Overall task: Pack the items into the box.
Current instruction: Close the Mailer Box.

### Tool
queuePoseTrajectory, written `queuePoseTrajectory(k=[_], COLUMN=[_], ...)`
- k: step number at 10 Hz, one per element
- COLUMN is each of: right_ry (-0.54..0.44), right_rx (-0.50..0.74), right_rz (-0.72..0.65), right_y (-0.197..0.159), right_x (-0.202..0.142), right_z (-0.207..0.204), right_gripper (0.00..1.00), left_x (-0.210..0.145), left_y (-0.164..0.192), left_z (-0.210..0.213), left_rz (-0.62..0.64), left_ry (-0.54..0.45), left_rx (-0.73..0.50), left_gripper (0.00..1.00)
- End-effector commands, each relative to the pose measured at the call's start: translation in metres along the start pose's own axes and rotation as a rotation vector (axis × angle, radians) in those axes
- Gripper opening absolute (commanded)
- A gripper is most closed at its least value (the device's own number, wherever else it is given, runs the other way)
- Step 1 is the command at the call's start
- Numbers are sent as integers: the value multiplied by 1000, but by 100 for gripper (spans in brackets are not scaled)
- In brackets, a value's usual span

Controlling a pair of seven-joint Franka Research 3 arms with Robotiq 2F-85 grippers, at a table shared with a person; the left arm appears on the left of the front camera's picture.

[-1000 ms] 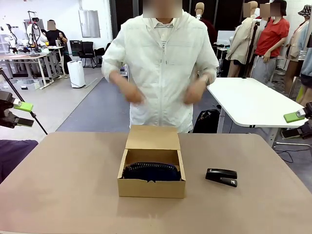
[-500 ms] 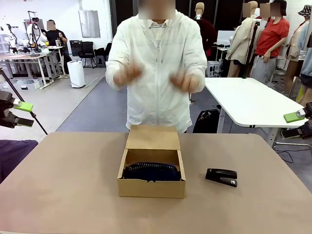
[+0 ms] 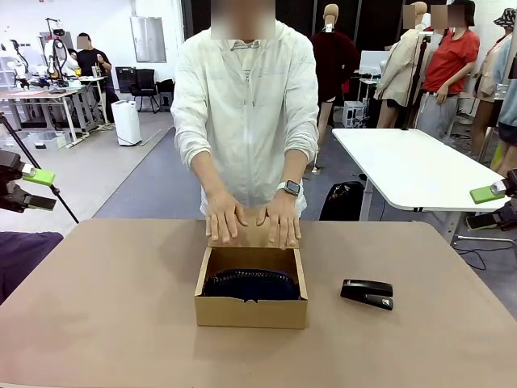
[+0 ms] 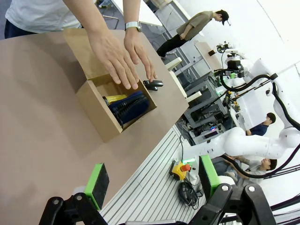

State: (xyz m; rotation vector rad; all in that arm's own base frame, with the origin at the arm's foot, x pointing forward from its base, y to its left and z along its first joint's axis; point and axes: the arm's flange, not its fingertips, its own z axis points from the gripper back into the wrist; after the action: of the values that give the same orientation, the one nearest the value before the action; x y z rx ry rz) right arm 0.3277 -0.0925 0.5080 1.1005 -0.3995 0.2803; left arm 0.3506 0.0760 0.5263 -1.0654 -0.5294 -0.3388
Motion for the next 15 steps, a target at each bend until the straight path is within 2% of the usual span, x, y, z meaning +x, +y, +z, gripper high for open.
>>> queuePoseTrajectory(k=[1, 3, 4, 5, 6, 7, 8, 9, 10, 11, 12, 13, 15], right_ry=[8, 0, 22, -8, -1, -15, 12, 30, 53, 35, 38, 69, 69], right_rx=[2, 0, 38, 52, 87, 48, 32, -16, 8, -2, 6, -8, -8], right_rz=[-4, 0, 35, 52, 50, 21, 2, -8, -28, -43, -68, -52, -52], right_y=[2, 0, -2, -4, -9, -20, -32, -44, -53, -69, -81, -59, -59], right_x=[0, 0, 19, 37, 54, 72, 83, 89, 94, 103, 109, 87, 87], right_z=[2, 0, -29, -61, -92, -126, -152, -174, -189, -203, -211, -201, -201], right_gripper=[100, 100, 100, 100, 100, 100, 100, 100, 100, 100, 100, 100, 100], left_x=[0, 0, 62, 96, 118, 132, 139, 141, 138, 131, 122, 131, 131], left_y=[-1, 0, 4, 20, 39, 62, 83, 102, 118, 133, 141, 135, 135], left_z=[2, 0, -36, -78, -116, -144, -161, -170, -183, -205, -223, -196, -196], left_rz=[5, 0, 83, 163, 201, 233, 273, 328, 345, 360, 371, 345, 345], left_ry=[9, 0, 133, 165, 194, 191, 162, 171, 146, 108, 133, 163, 163], left_rx=[-5, 0, -27, -34, -10, 23, 76, 14, 21, -28, -94, 26, 26], left_gripper=[100, 100, 100, 100, 100, 100, 100, 100, 100, 100, 100, 100, 100])
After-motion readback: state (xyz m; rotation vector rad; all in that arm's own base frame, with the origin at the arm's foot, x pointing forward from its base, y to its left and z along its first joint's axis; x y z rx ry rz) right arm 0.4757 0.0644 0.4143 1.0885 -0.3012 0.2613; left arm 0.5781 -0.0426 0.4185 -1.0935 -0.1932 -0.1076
